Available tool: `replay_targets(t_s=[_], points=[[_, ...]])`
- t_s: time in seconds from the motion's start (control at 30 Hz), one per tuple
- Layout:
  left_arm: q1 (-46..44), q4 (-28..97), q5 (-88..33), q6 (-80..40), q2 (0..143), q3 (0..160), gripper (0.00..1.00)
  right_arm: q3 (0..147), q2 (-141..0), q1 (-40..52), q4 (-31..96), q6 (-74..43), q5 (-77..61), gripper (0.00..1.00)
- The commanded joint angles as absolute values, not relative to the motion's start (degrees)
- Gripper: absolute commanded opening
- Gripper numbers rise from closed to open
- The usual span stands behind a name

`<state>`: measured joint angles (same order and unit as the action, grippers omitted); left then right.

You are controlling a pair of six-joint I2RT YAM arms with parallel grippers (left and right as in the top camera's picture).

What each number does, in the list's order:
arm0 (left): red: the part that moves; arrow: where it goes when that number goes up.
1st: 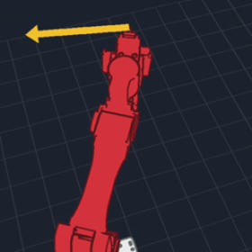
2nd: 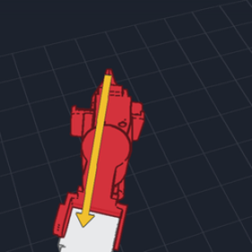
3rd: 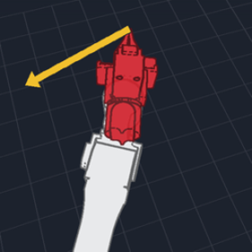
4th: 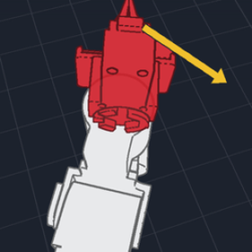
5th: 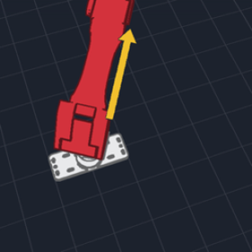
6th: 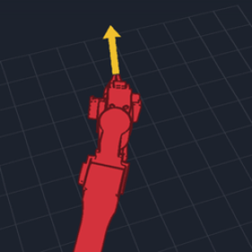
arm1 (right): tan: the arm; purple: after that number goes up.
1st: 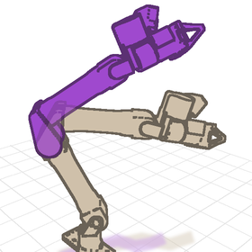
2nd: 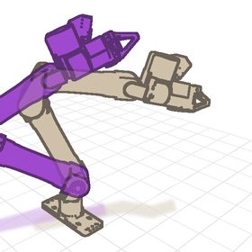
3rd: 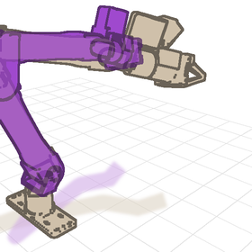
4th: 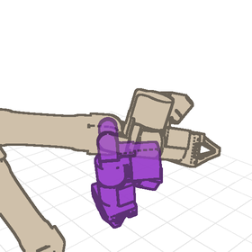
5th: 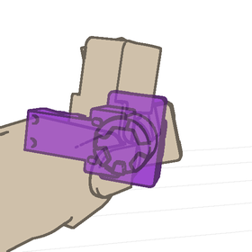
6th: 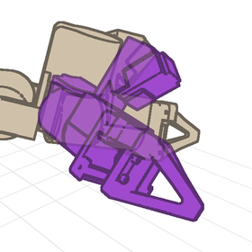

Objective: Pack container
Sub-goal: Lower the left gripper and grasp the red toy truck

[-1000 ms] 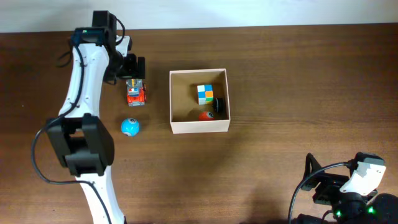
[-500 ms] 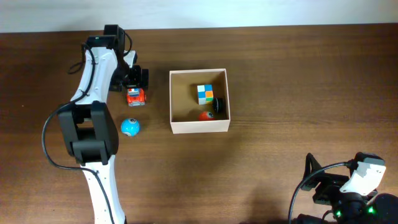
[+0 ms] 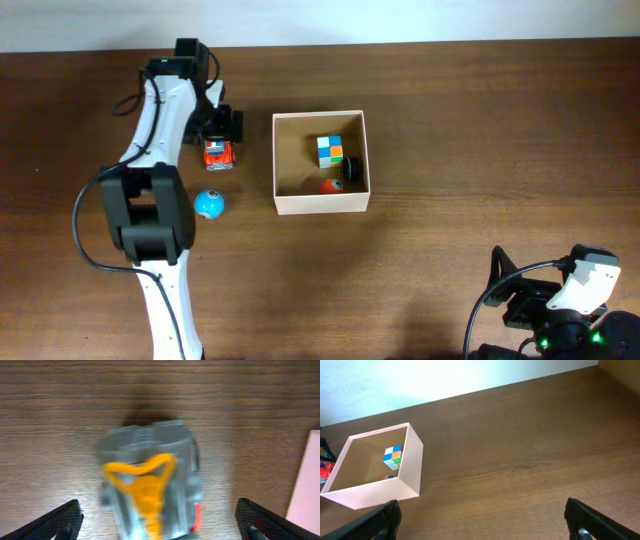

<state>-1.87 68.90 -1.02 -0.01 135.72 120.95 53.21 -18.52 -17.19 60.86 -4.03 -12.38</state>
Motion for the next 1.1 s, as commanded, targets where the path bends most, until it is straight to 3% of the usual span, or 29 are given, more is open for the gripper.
replay_targets(t_s=[0.0, 0.23, 0.43, 0.47, 0.53, 0.9, 1.07], points=[[-3.4, 68.6, 0.0, 0.7, 136.1, 121.0, 0.99, 53.9, -18.1, -17.6, 60.7, -3.8, -12.9, 0.99], [-3.8, 68.5, 3.3, -1.3, 136.1, 121.0, 0.99, 53.9, -18.1, -17.6, 60.7, -3.8, -12.9, 0.99], [-3.7, 68.6, 3.3, -1.3, 136.1, 121.0, 0.93, 53.9, -18.1, -17.6, 60.7, -3.8, -12.9, 0.99], [-3.7, 68.6, 3.3, -1.3, 136.1, 121.0, 0.91, 53.9, -18.1, -17.6, 60.7, -3.8, -12.9, 0.99], [-3.7, 68.6, 3.3, -1.3, 136.1, 121.0, 0.75, 53.9, -18.1, -17.6, 60.7, -3.8, -12.9, 0.99], [-3.6, 68.7, 3.3, -1.3, 136.1, 121.0, 0.60, 53.9, -18.1, -17.6, 60.7, -3.8, -12.9, 0.99], [-3.6, 69.0, 3.3, -1.3, 136.1, 121.0, 0.58, 53.9, -18.1, -17.6, 60.7, -3.8, -12.9, 0.99]])
